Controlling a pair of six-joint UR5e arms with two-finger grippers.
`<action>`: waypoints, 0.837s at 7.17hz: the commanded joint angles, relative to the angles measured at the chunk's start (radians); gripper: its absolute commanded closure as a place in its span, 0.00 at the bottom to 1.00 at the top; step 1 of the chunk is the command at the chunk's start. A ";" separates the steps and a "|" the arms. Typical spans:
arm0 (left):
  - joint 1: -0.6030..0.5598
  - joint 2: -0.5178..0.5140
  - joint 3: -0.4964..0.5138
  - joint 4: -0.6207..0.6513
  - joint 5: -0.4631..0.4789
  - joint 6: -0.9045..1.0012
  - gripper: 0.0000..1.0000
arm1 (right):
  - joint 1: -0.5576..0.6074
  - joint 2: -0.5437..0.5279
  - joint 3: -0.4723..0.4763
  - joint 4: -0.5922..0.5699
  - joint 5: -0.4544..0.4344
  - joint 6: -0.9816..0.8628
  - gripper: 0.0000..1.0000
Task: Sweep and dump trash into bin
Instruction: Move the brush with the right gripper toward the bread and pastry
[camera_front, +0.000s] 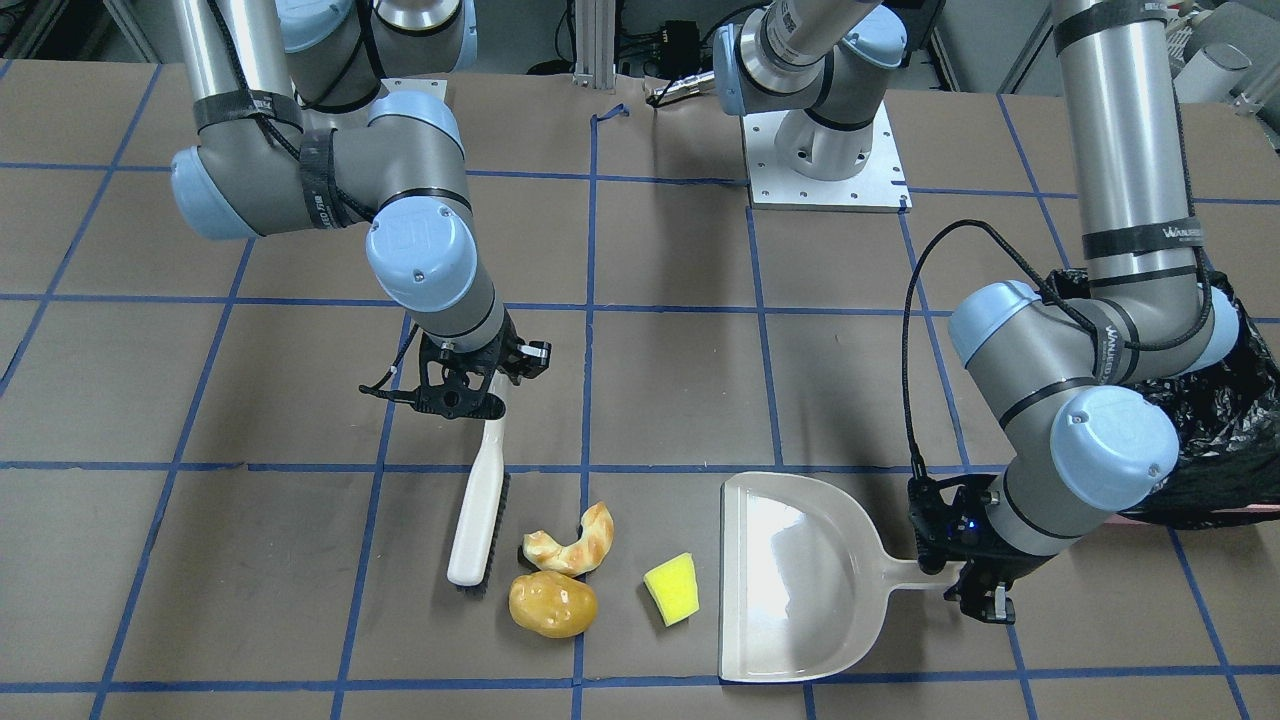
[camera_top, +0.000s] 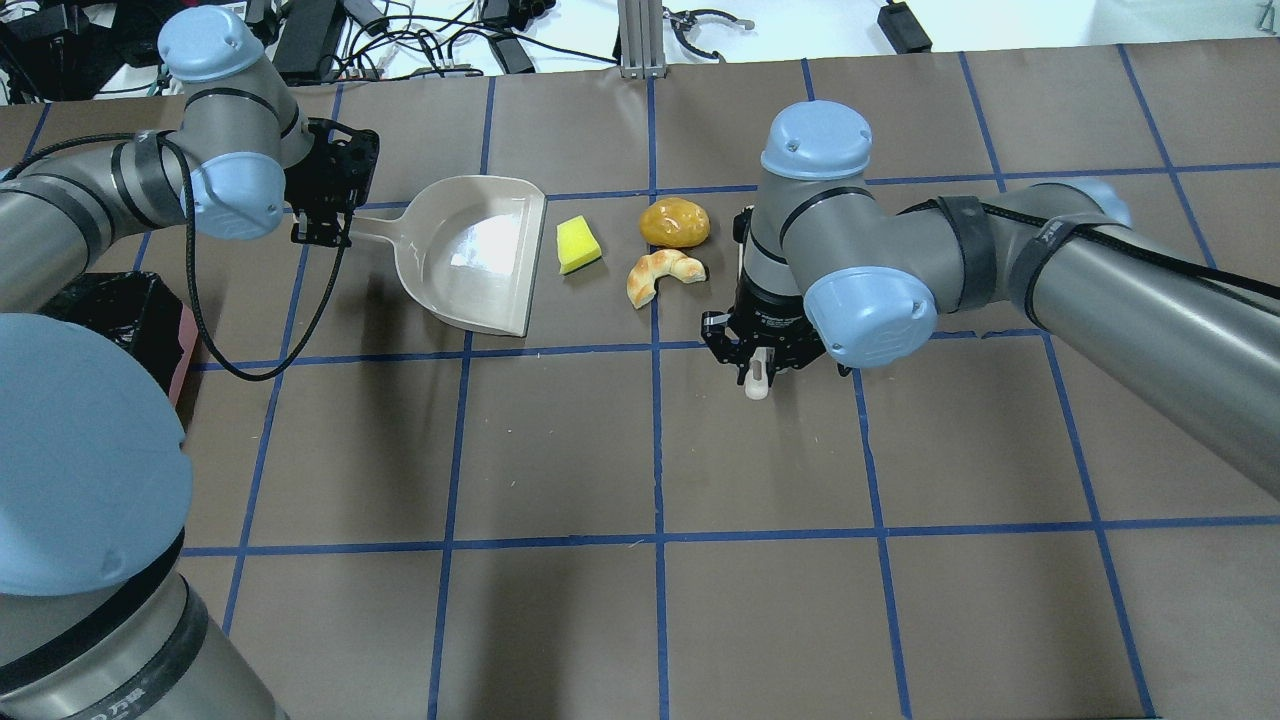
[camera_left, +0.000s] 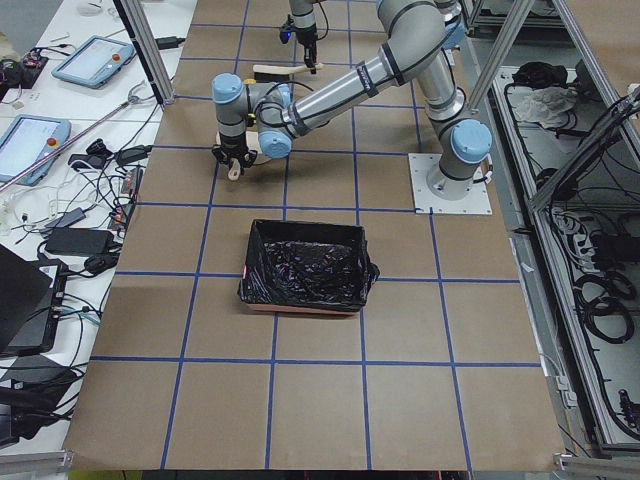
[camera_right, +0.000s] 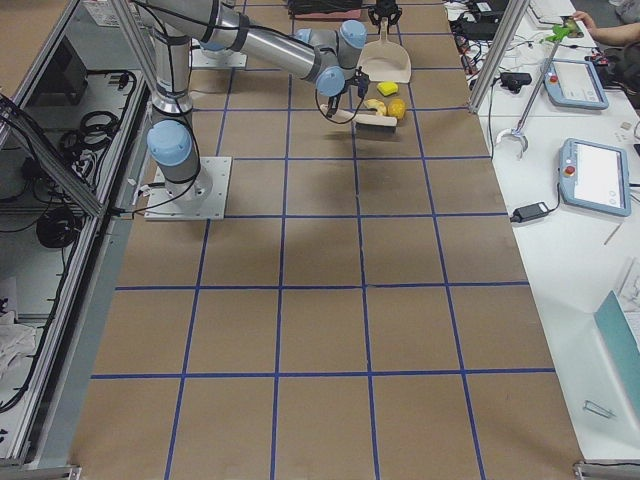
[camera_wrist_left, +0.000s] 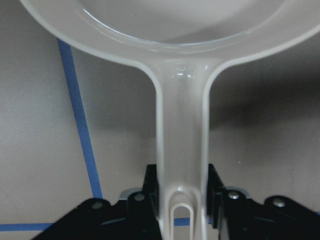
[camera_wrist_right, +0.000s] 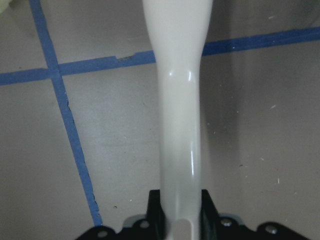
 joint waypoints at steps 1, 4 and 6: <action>0.000 0.000 0.000 0.000 0.000 0.000 0.93 | 0.006 0.021 -0.005 -0.006 0.011 0.044 1.00; 0.000 0.000 0.000 0.000 -0.001 0.000 0.93 | 0.053 0.047 -0.060 -0.028 0.004 0.052 1.00; -0.002 -0.001 0.000 0.000 -0.001 0.000 0.93 | 0.056 0.087 -0.115 -0.020 0.010 0.098 1.00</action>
